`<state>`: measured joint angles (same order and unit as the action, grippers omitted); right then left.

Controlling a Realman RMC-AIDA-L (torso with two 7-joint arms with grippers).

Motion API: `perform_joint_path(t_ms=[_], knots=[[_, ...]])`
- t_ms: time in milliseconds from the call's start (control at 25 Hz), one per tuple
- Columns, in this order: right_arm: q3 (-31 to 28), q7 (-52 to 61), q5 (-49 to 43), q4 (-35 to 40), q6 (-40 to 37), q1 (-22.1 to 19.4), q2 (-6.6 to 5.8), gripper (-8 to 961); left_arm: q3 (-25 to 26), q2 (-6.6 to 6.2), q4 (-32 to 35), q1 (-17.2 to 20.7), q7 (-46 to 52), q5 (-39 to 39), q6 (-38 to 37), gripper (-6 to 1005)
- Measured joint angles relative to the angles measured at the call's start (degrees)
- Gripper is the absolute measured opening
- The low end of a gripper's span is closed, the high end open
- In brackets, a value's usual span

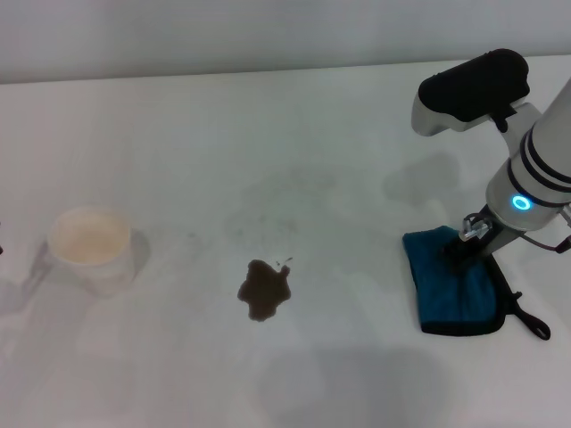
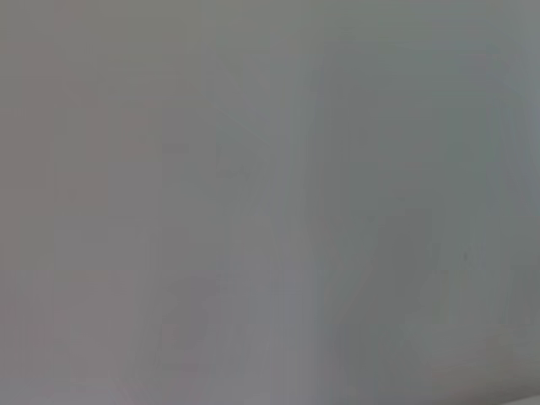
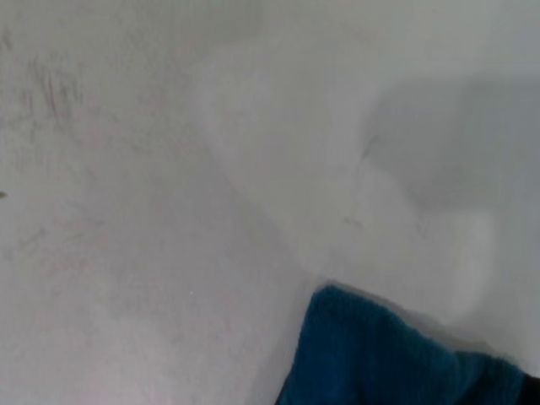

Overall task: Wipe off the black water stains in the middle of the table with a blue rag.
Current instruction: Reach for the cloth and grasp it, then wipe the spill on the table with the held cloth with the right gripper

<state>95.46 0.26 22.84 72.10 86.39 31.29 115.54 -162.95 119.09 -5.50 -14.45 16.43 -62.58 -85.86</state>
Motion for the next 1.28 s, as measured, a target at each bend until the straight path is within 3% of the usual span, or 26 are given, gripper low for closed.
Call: perform_joint_path(t_ms=[280,720,1280], knots=[[0.1,-1.1,0.4,0.9,-0.1,0.0,0.09,42,0.0,0.08,0.7,0.2,0.0,-0.1,0.0,884],[4.5,-2.9,3.8,2.7,-2.6,2.2,0.29,34,0.1,0.09,1.4,0.6,0.0,-1.5,0.0,884],[23.0,-1.7,15.6,-8.4,-14.9,17.6,0.65,33,0.0,0.09,1.7,0.7,-0.1,-1.3,-0.5,880]])
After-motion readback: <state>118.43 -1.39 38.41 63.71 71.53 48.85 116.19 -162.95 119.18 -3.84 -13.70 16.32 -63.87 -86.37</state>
